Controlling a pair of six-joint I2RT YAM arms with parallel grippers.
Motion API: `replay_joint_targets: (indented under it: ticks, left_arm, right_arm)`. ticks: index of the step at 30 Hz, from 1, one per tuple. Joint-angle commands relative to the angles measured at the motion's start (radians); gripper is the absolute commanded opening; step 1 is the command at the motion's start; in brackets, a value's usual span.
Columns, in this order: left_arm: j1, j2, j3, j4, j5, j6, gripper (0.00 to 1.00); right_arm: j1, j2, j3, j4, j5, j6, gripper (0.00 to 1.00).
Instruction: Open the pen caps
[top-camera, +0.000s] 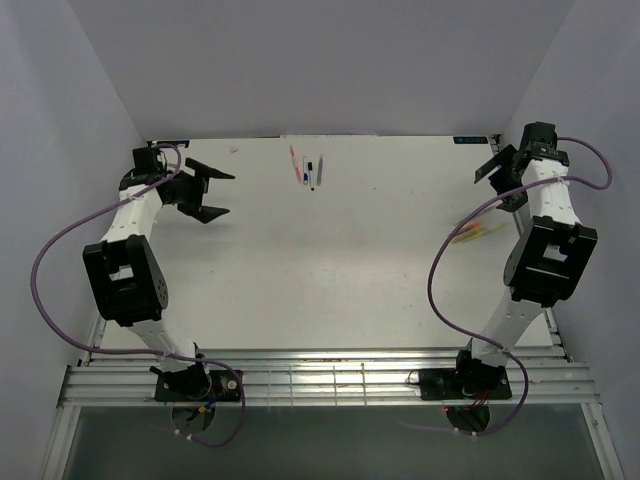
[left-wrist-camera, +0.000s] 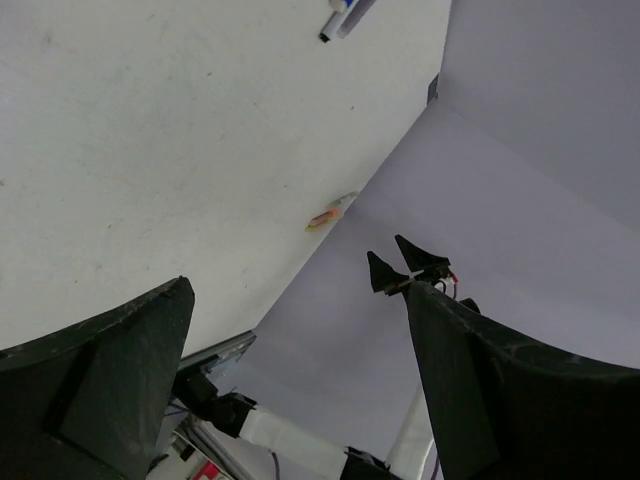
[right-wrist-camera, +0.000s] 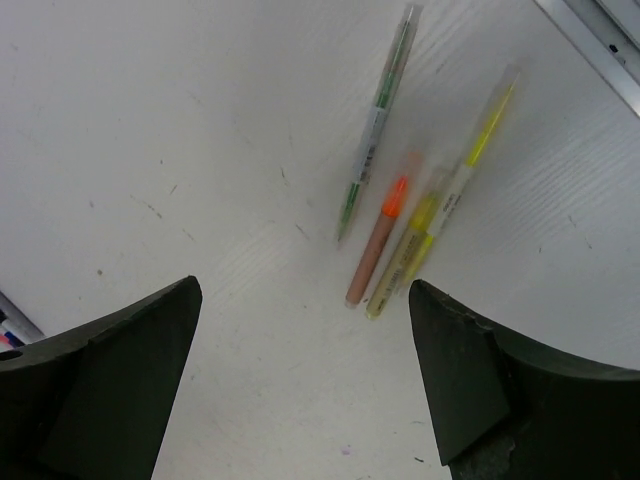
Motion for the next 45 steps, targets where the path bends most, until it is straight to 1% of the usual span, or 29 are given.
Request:
replay_joint_targets:
  ticks: [1, 2, 4, 8, 9, 10, 11, 13, 14, 15, 16, 18, 21, 25, 28, 30, 33, 35, 38, 45]
  left_arm:
    - [-0.001, 0.046, 0.168, -0.088, 0.032, 0.102, 0.98]
    - [-0.001, 0.043, 0.176, -0.082, 0.041, 0.105, 0.98]
    - [-0.003, 0.031, 0.168, -0.042, 0.047, 0.101, 0.98]
    - [-0.003, 0.022, 0.108, -0.028, 0.093, 0.064, 0.98]
    - [-0.001, 0.017, 0.108, -0.028, 0.096, 0.065, 0.98]
    - [-0.001, 0.011, 0.114, -0.028, 0.092, 0.073, 0.98]
    - [-0.007, 0.006, 0.122, -0.03, 0.082, 0.096, 0.98]
    - [-0.012, 0.02, 0.162, -0.114, 0.033, 0.111, 0.98]
    - [-0.017, 0.047, 0.203, -0.198, -0.006, 0.146, 0.98]
    - [-0.021, 0.061, 0.223, -0.237, -0.007, 0.164, 0.98]
    - [-0.027, 0.075, 0.245, -0.28, -0.054, 0.174, 0.98]
    - [-0.035, 0.094, 0.274, -0.344, -0.076, 0.191, 0.98]
    - [-0.041, 0.089, 0.289, -0.381, -0.132, 0.185, 0.98]
    - [-0.05, 0.129, 0.306, -0.429, -0.135, 0.194, 0.98]
    - [-0.064, 0.167, 0.37, -0.456, -0.137, 0.187, 0.98]
    - [-0.063, 0.187, 0.421, -0.505, -0.129, 0.158, 0.98]
    - [-0.061, 0.23, 0.464, -0.509, -0.031, 0.187, 0.98]
    - [-0.063, 0.212, 0.479, -0.49, -0.048, 0.19, 0.98]
    - [-0.063, 0.189, 0.49, -0.444, -0.062, 0.188, 0.98]
    - [-0.061, 0.199, 0.532, -0.456, -0.079, 0.204, 0.98]
  right_arm:
    - [0.013, 0.114, 0.164, -0.054, 0.062, 0.009, 0.9]
    - [0.015, 0.124, 0.172, -0.042, 0.057, -0.019, 0.9]
    - [0.018, 0.131, 0.171, 0.001, 0.051, -0.022, 0.9]
    - [0.021, 0.15, 0.142, 0.028, 0.065, -0.01, 0.9]
    - [0.021, 0.163, 0.151, 0.014, 0.065, 0.001, 0.97]
    - [0.022, 0.189, 0.163, 0.002, 0.067, 0.001, 0.99]
    - [0.025, 0.2, 0.172, -0.021, 0.083, 0.005, 1.0]
    - [0.033, 0.222, 0.183, -0.029, 0.103, 0.021, 1.0]
    - [0.041, 0.226, 0.188, -0.032, 0.116, 0.028, 0.95]
    - [0.044, 0.231, 0.189, -0.035, 0.128, 0.028, 0.94]
    - [0.045, 0.242, 0.188, -0.035, 0.14, 0.034, 0.93]
    - [0.048, 0.257, 0.192, -0.045, 0.151, 0.042, 0.91]
    - [0.051, 0.283, 0.195, -0.037, 0.153, 0.042, 0.88]
    - [0.053, 0.32, 0.205, -0.002, 0.149, 0.047, 0.81]
    - [0.054, 0.357, 0.243, -0.005, 0.143, 0.054, 0.8]
    - [0.056, 0.371, 0.266, -0.006, 0.145, 0.061, 0.79]
    - [0.056, 0.392, 0.292, -0.015, 0.143, 0.07, 0.75]
    - [0.057, 0.404, 0.301, -0.026, 0.145, 0.071, 0.73]
    - [0.064, 0.404, 0.288, -0.026, 0.153, 0.071, 0.72]
    - [0.073, 0.389, 0.241, -0.014, 0.157, 0.079, 0.71]
